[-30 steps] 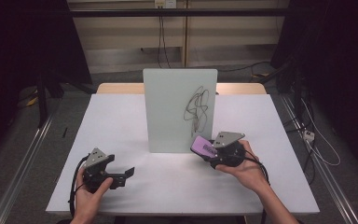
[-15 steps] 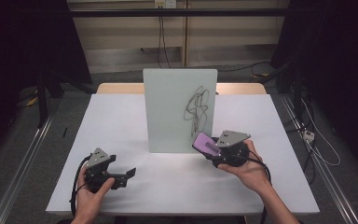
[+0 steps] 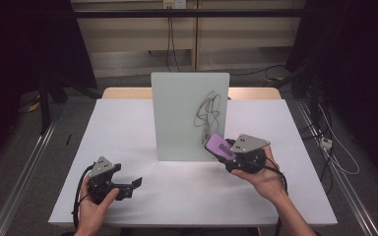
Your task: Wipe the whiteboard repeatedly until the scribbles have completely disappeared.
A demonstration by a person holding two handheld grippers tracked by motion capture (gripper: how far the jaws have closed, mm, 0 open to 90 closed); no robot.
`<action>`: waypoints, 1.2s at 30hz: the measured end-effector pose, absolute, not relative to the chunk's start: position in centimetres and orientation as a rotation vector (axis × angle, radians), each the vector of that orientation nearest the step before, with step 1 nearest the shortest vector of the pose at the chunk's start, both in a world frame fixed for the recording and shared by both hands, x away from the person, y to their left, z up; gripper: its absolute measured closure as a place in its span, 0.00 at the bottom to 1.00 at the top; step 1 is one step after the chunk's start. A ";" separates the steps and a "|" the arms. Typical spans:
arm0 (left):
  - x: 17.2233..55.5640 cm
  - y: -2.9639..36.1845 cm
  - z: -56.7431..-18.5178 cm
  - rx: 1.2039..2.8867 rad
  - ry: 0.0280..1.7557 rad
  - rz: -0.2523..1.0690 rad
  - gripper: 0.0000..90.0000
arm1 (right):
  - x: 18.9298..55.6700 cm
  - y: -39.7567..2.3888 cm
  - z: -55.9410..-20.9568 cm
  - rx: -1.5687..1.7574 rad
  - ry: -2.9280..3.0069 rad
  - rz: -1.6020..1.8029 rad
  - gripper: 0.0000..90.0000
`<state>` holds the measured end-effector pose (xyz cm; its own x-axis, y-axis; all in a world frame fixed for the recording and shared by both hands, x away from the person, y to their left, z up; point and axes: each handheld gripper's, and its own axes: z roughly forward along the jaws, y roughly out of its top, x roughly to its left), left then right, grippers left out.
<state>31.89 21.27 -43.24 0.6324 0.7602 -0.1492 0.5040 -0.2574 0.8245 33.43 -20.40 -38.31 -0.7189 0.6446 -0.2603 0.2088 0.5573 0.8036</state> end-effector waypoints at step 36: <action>31.9 21.2 -43.3 1.940 1.002 0.346 0.05 | 35.5 -19.2 -33.7 0.643 1.941 1.131 0.45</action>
<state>31.93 21.24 -43.33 0.6326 0.7609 -0.1441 0.5100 -0.2693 0.8169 35.50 -19.21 -33.71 -0.5652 0.7357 -0.3732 0.0380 0.4752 0.8791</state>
